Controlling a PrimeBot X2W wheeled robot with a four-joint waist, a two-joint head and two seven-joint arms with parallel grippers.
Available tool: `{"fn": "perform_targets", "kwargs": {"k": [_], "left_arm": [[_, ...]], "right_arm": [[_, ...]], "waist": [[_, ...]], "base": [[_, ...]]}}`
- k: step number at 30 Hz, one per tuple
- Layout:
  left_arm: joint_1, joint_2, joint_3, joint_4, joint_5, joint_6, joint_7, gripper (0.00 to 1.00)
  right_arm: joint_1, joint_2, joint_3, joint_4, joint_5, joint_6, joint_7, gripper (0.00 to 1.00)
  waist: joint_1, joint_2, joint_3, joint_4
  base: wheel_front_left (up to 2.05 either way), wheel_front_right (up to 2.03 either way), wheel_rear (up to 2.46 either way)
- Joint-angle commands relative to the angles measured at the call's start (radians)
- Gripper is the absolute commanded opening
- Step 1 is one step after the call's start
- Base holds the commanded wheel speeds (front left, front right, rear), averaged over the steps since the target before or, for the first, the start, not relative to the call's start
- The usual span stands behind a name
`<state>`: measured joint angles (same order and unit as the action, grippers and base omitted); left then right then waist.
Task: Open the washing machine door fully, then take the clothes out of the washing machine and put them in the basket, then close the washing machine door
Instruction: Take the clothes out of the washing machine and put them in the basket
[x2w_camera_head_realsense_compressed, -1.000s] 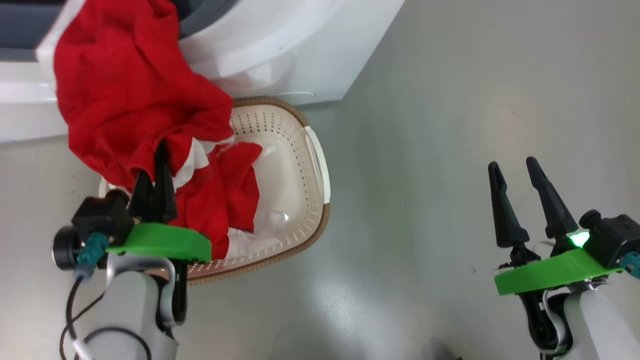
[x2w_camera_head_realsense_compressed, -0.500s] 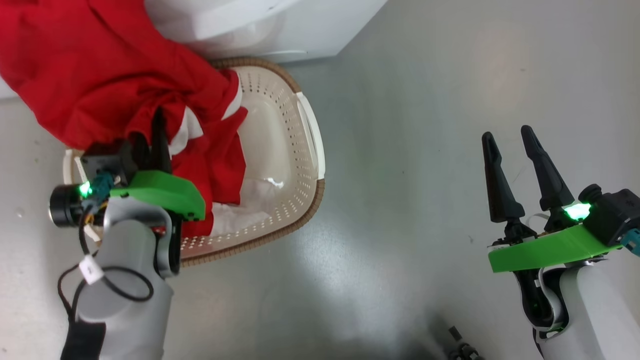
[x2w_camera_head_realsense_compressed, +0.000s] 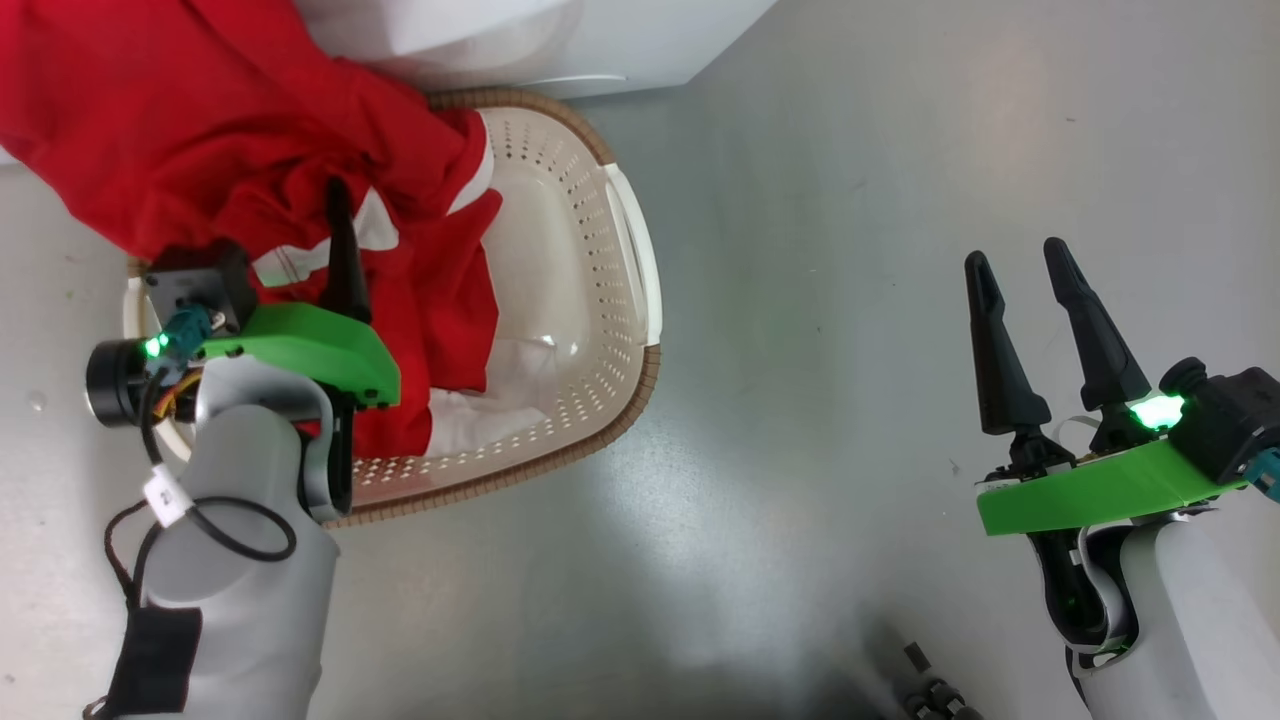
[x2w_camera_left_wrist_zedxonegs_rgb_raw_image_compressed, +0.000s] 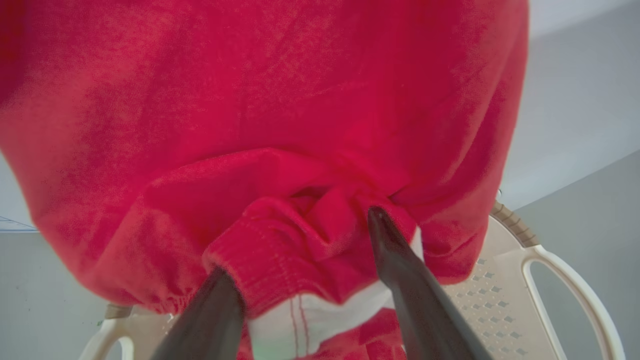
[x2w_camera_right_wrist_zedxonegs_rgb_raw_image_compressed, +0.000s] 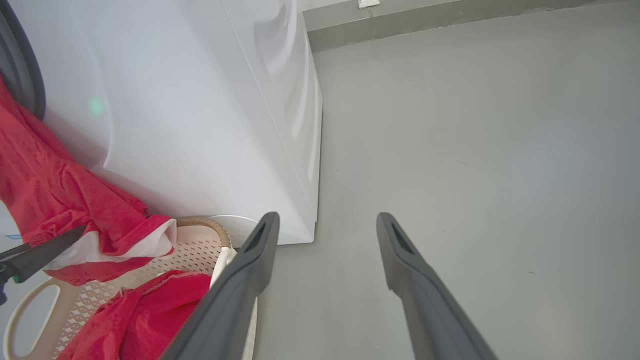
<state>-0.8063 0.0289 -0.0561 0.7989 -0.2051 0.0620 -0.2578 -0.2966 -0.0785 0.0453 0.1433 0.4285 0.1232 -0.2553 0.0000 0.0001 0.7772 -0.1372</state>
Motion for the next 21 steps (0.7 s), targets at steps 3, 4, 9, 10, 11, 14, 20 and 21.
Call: {"fn": "perform_targets", "kwargs": {"k": [3, 4, 9, 10, 11, 14, 20, 21], "left_arm": [[0.048, 0.021, 0.025, -0.056, -0.015, -0.001, -0.004, 1.00], [0.059, 0.021, 0.024, -0.068, -0.018, -0.001, -0.004, 1.00], [0.128, 0.021, 0.012, -0.134, -0.029, 0.006, -0.004, 1.00], [0.142, 0.021, 0.010, -0.150, -0.031, 0.010, -0.004, 1.00], [0.156, 0.021, 0.007, -0.167, -0.033, 0.013, -0.004, 1.00], [0.200, 0.021, 0.000, -0.219, -0.032, 0.026, -0.004, 1.00], [0.292, 0.021, -0.028, -0.335, -0.049, 0.058, -0.004, 1.00], [0.308, 0.021, -0.037, -0.357, -0.053, 0.065, -0.004, 1.00]], "right_arm": [[0.005, -0.010, 0.015, -0.020, 0.001, 0.008, -0.006, 1.00], [0.006, -0.011, 0.013, -0.020, 0.000, 0.008, -0.006, 1.00], [0.018, -0.017, 0.009, -0.022, -0.005, 0.008, -0.006, 1.00], [0.020, -0.020, 0.009, -0.022, -0.005, 0.008, -0.006, 1.00], [0.021, -0.022, 0.010, -0.022, -0.006, 0.008, -0.006, 1.00], [0.026, -0.027, 0.011, -0.021, -0.008, 0.008, -0.006, 1.00], [0.040, -0.035, 0.017, -0.019, -0.010, 0.008, -0.006, 1.00], [0.042, -0.036, 0.017, -0.019, -0.010, 0.008, -0.006, 1.00]], "waist": [[0.0000, -0.0001, -0.009, 0.012], [0.0000, -0.0001, -0.012, 0.015], [0.0000, -0.0001, -0.031, 0.035], [0.0000, -0.0001, -0.035, 0.039], [0.0000, -0.0001, -0.039, 0.043], [0.0000, -0.0001, -0.051, 0.054], [0.0000, -0.0001, -0.075, 0.072], [0.0000, -0.0001, -0.079, 0.075]], "base": [[0.00, 0.00, 0.00], [0.00, 0.00, 0.00], [0.00, 0.00, 0.00], [0.00, 0.00, 0.00], [0.00, 0.00, 0.00], [0.00, 0.00, 0.00], [0.00, 0.00, 0.00], [0.00, 0.00, 0.00]]}}
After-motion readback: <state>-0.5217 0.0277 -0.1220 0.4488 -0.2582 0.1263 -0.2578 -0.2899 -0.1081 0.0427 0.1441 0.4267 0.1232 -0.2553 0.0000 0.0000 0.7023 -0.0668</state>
